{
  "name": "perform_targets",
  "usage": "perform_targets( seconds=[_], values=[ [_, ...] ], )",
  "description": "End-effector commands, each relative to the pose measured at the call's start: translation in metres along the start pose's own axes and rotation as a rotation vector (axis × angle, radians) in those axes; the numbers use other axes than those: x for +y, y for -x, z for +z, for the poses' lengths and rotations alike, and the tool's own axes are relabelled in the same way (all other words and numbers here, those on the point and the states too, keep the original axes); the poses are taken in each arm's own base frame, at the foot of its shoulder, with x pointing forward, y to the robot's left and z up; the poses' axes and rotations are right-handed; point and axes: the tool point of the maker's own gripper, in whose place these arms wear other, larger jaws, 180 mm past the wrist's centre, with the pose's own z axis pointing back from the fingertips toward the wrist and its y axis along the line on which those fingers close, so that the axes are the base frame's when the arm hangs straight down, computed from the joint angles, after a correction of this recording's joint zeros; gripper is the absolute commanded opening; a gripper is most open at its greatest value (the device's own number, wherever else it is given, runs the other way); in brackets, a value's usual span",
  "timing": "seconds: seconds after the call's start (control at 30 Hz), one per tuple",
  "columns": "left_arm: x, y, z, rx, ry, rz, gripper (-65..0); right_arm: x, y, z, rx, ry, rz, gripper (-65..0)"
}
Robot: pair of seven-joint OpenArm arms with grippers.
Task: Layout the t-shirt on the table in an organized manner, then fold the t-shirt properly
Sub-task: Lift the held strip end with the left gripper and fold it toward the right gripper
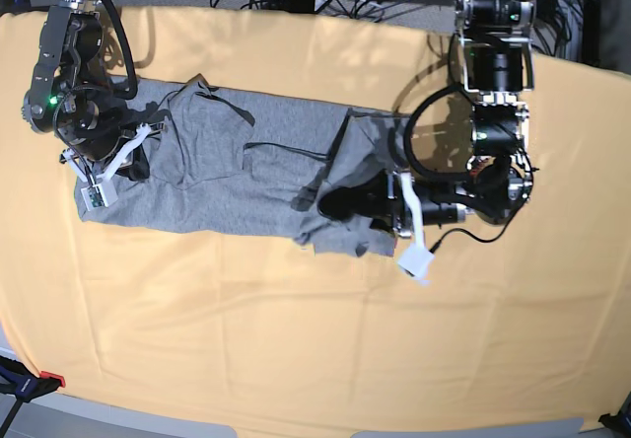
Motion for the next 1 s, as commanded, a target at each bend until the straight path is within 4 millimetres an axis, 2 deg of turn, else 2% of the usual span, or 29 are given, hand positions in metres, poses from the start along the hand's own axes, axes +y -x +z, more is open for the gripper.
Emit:
perform_targets(
  seconds=[0.0,0.13,0.17,0.27,0.3,0.33,0.37,0.57,0.67,0.7,0.73,0.8,0.83,0.9,0.97],
  values=[
    [-0.005,-0.016,-0.001,-0.04,0.011,-0.034,-65.0,-0.005,0.0,0.002,0.017,0.013,0.019,-65.0],
    [-0.001,-0.016,-0.01,-0.059,-0.016,-0.032,-65.0,-0.002,0.001,0.002,0.023,-0.005,0.044,-65.0],
    [-0.002,-0.018,-0.011,-0.065,-0.014,-0.032,-60.3,0.0,0.001,0.002,0.023,-0.014,0.054,-65.0],
    [-0.001,-0.025,-0.011,-0.107,-0.018,-0.034,-29.0,0.0,0.001,0.002,0.024,-0.015,0.053,-65.0],
    [0.002,-0.031,-0.01,-0.14,-0.035,-0.038,-21.2,0.0,0.001,0.002,0.024,-0.013,0.05,-65.0],
    [0.005,-0.037,-0.009,-0.177,-0.054,-0.045,-16.6,0.0,0.001,0.002,0.024,-0.013,0.05,-65.0],
    [0.005,-0.043,-0.009,-0.209,-0.058,-0.048,-15.6,0.0,0.001,0.002,0.023,-0.014,0.05,-65.0],
    [0.0,-0.04,-0.015,-0.175,-0.03,-0.019,-15.8,-0.001,0.0,0.002,0.021,-0.013,0.051,-65.0],
    [-0.017,-0.042,-0.014,-0.175,0.06,-0.031,-16.6,0.0,0.0,0.002,0.021,-0.013,0.051,-65.0],
    [-0.02,-0.043,-0.012,-0.169,0.08,-0.034,-21.6,-0.001,0.0,0.002,0.021,-0.013,0.051,-65.0],
    [-0.022,-0.046,-0.009,-0.161,0.086,-0.045,-32.6,-0.001,0.0,0.002,0.02,-0.013,0.051,-65.0],
    [-0.019,-0.057,0.002,-0.162,0.068,-0.073,-62.9,-0.001,0.0,0.002,0.021,-0.012,0.05,-65.0],
    [-0.018,-0.064,0.007,-0.184,0.063,-0.082,-65.0,-0.001,0.0,0.002,0.021,-0.01,0.047,-65.0],
    [-0.016,-0.077,0.016,-0.224,0.049,-0.095,-65.0,-0.003,0.0,0.002,0.022,0.001,0.032,-65.0],
    [-0.014,-0.077,0.018,-0.197,0.036,-0.107,-65.0,-0.003,0.0,0.002,0.021,0.003,0.03,-65.0]
  ],
)
